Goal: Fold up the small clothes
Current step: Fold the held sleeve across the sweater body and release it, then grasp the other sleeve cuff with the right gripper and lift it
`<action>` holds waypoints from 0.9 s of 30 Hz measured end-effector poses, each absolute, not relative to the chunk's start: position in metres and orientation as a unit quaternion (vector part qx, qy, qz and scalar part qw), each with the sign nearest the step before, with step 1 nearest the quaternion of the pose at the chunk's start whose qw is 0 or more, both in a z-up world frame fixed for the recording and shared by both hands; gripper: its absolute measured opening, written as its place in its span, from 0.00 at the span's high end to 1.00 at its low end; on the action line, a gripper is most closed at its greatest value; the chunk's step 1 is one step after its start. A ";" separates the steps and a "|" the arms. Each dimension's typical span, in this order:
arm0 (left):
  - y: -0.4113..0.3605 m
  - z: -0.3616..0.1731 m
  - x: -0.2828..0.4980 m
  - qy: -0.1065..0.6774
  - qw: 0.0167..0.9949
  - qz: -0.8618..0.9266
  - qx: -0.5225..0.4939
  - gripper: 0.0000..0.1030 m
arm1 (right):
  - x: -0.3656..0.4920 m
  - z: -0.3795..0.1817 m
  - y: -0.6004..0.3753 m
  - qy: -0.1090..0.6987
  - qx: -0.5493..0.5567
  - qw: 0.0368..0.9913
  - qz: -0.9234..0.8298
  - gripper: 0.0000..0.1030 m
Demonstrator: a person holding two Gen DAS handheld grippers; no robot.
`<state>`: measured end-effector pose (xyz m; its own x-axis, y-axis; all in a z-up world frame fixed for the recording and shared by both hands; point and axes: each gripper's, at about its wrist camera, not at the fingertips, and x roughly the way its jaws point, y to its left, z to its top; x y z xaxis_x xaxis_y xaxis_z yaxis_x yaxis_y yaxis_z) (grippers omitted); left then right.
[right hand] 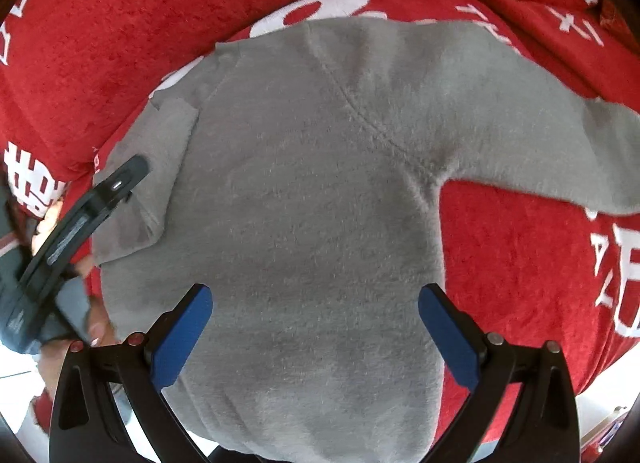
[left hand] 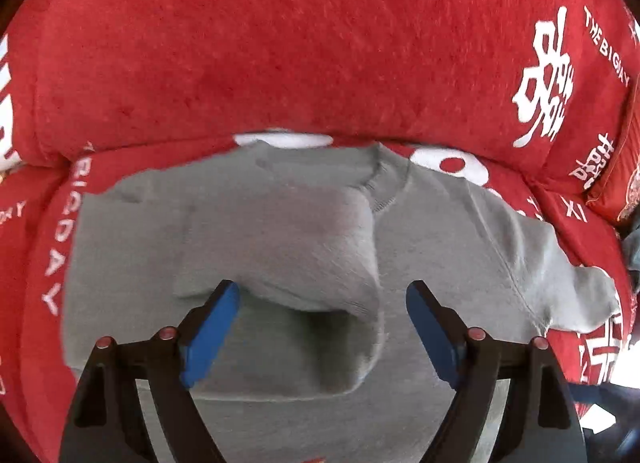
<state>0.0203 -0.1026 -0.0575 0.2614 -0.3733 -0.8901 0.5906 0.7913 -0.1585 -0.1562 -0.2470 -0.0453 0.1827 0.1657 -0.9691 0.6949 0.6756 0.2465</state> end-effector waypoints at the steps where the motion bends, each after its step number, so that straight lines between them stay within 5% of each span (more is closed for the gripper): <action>1: -0.093 -0.050 0.023 0.524 0.789 -0.304 0.105 0.16 | -0.149 -0.041 -0.244 0.610 0.335 0.692 -0.194 0.00; 7: -0.022 -0.030 0.057 0.523 0.810 -0.246 0.103 0.16 | -0.076 -0.013 -0.207 0.598 0.172 0.773 -0.127 0.00; 13: 0.044 -0.071 0.104 0.571 0.801 -0.141 0.113 0.16 | 0.022 -0.038 -0.112 0.584 -0.124 0.801 -0.044 0.03; 15: 0.051 -0.086 0.112 0.583 0.793 -0.128 0.120 0.16 | 0.040 -0.068 -0.090 0.588 -0.238 0.772 -0.048 0.19; 17: 0.055 -0.098 0.115 0.595 0.785 -0.127 0.116 0.16 | 0.049 -0.088 -0.091 0.599 -0.275 0.750 -0.054 0.83; 22: 0.058 -0.094 0.118 0.596 0.786 -0.132 0.097 0.16 | 0.022 -0.045 -0.215 0.563 0.122 0.807 -0.128 0.83; 24: 0.056 -0.090 0.124 0.593 0.787 -0.144 0.095 0.16 | -0.020 -0.048 -0.275 0.525 0.288 0.780 -0.184 0.61; 25: 0.051 -0.088 0.129 0.592 0.787 -0.149 0.091 0.16 | -0.037 -0.055 -0.295 0.515 0.341 0.760 -0.201 0.40; 27: 0.043 -0.092 0.147 0.601 0.780 -0.160 0.070 0.16 | -0.078 -0.070 -0.325 0.490 0.440 0.717 -0.229 0.32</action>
